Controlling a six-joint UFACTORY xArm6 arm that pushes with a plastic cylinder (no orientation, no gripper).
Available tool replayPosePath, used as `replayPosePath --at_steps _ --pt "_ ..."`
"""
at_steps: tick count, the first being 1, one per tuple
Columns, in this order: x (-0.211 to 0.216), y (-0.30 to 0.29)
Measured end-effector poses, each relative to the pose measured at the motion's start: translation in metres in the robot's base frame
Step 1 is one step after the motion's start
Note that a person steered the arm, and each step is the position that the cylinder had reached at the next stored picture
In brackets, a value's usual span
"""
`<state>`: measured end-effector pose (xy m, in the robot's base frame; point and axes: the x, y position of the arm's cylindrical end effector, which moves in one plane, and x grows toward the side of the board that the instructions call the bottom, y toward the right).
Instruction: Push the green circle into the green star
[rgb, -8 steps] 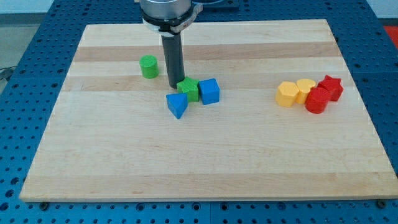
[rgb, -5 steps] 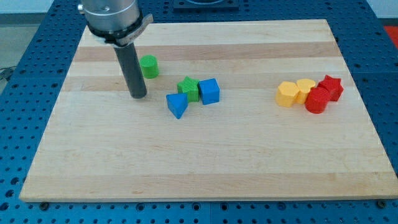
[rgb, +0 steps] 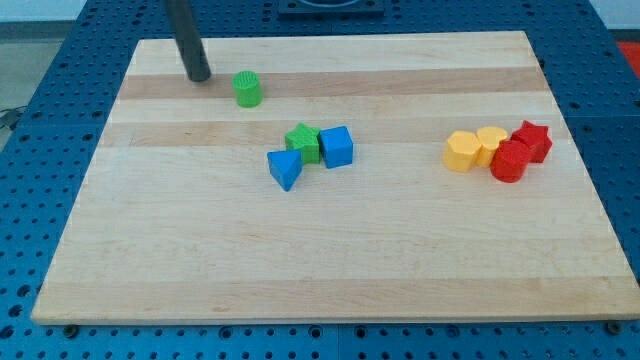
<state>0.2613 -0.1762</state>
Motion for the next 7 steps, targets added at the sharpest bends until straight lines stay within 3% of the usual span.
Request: replayPosePath --at_steps 2,4,7 --pt "-0.007 0.021" --pt "0.041 0.075" --pt "0.061 0.141"
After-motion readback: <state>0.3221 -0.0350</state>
